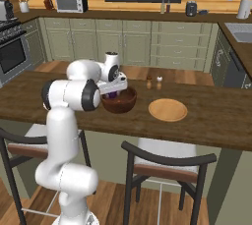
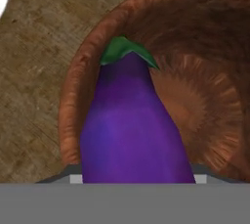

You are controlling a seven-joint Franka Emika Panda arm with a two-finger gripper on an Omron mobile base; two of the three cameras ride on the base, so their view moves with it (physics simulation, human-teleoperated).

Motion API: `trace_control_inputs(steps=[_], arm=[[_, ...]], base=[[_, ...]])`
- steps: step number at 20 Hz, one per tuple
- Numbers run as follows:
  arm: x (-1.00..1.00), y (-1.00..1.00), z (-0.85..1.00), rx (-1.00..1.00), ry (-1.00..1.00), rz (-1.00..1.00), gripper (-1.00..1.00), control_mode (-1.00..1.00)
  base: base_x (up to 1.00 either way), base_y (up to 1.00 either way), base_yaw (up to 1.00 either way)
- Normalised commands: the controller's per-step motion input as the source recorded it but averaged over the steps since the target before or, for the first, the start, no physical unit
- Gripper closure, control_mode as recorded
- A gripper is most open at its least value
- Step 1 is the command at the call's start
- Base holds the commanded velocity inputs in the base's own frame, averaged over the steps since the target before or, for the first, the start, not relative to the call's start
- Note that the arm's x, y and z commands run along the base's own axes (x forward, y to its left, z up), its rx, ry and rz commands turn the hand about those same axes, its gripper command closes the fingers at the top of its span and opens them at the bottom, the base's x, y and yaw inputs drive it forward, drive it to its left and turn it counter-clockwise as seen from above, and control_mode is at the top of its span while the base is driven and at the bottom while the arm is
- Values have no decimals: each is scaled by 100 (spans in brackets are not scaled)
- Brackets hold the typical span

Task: Pick the chicken drumstick and eggplant from their plates and place them in the bowl. Then put the bowl in the fridge.

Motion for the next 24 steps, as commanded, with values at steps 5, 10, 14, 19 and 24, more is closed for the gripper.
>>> trace_control_inputs(steps=[5,10,14,19,24], arm=[[0,0,-28,0,1,7,100,-100],[0,0,-9,0,2,7,-100,-100],[0,-7,0,0,0,9,-100,-100],[0,-10,8,0,0,4,-100,-100],[-19,-13,40,0,0,4,-100,-100]], base=[[0,0,0],[0,0,0],[0,0,0],[0,0,0],[0,0,0]])
